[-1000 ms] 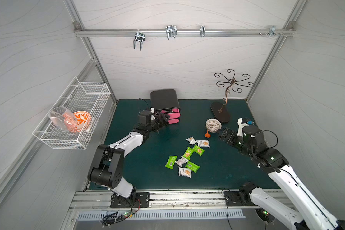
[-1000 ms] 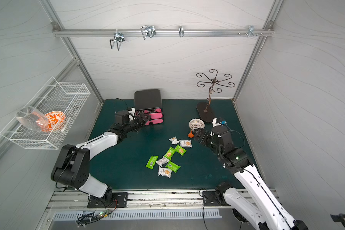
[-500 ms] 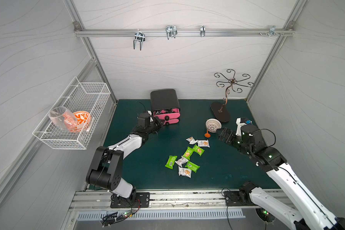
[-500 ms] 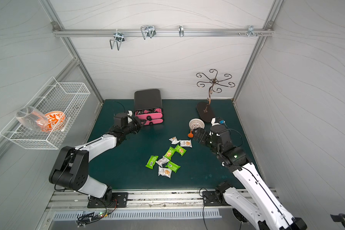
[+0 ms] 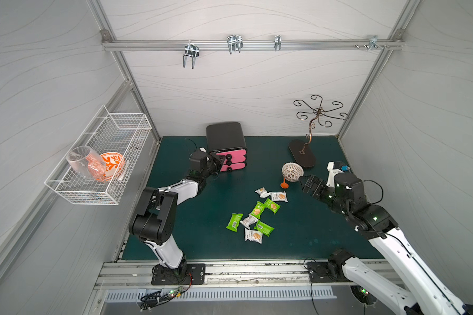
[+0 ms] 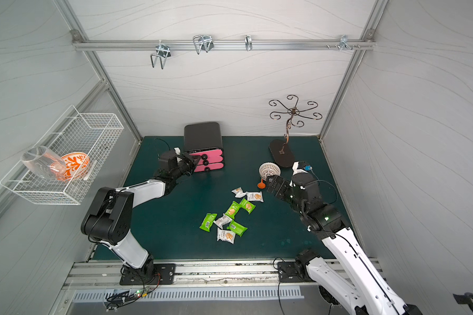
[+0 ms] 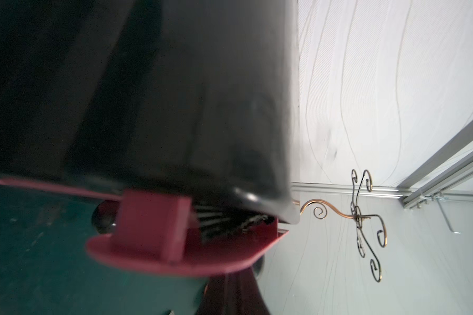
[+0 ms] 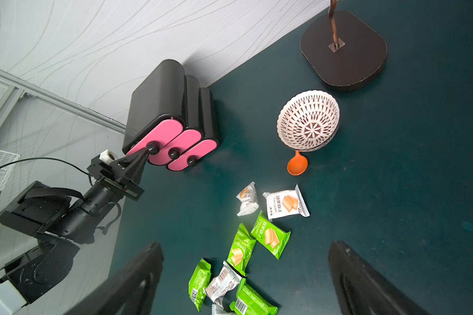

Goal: Place the cookies into the drawer by color
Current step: Close the drawer in the storage box.

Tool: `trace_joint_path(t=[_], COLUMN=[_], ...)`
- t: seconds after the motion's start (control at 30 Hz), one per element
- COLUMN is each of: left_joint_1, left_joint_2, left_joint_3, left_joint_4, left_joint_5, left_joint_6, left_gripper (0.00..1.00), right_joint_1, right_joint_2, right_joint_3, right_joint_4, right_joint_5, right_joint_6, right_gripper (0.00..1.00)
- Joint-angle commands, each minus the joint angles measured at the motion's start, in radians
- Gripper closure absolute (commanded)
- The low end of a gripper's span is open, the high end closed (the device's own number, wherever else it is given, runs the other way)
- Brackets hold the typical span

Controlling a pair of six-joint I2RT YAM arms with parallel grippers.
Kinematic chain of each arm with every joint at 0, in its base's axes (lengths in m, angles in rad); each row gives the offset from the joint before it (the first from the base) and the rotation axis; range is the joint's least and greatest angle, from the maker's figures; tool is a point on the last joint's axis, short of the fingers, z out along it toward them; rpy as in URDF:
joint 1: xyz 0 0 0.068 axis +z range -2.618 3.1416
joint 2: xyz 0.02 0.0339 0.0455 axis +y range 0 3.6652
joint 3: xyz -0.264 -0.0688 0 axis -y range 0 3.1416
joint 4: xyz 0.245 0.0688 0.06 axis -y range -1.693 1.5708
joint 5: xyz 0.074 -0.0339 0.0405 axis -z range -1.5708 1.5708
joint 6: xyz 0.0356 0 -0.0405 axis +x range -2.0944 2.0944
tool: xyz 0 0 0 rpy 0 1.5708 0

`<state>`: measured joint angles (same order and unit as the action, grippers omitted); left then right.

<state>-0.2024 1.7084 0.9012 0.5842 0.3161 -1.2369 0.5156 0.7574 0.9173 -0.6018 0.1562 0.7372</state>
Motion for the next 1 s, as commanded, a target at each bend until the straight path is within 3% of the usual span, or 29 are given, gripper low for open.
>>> trace_joint_path(t=[0.0,0.33,0.47,0.53,0.77,0.97], left_joint_1=[0.013,0.015,-0.012,-0.029,-0.049,-0.070], left_joint_2=[0.041,0.024,-0.078,-0.104,0.056,0.181], left_joint_3=[0.059,0.033,-0.036,-0.087,-0.148,-0.095], left_joint_4=[0.128,0.117,-0.011,-0.021,0.280,0.389], left_joint_5=[-0.017,-0.004,-0.045,-0.089,-0.040,-0.061], left_joint_6=[-0.059,-0.051,0.083,0.096,-0.054,-0.106], left_gripper=[1.00,1.00,0.78,0.73,0.71,0.67], right_joint_1=[-0.005,-0.005,-0.005,-0.005,-0.005,-0.005], right_joint_2=[0.000,-0.007,-0.007,-0.002,0.031,0.018], right_joint_3=[0.013,0.012,0.005,-0.001,0.014,0.015], right_joint_4=[0.009,-0.001,0.004,0.015,0.023,0.007], right_joint_5=[0.002,0.015,0.016,0.013,-0.025,-0.026], right_joint_6=[0.008,0.006,0.012,0.014,0.015,0.014], right_gripper=[0.01,0.01,0.01,0.01,0.01,0.01])
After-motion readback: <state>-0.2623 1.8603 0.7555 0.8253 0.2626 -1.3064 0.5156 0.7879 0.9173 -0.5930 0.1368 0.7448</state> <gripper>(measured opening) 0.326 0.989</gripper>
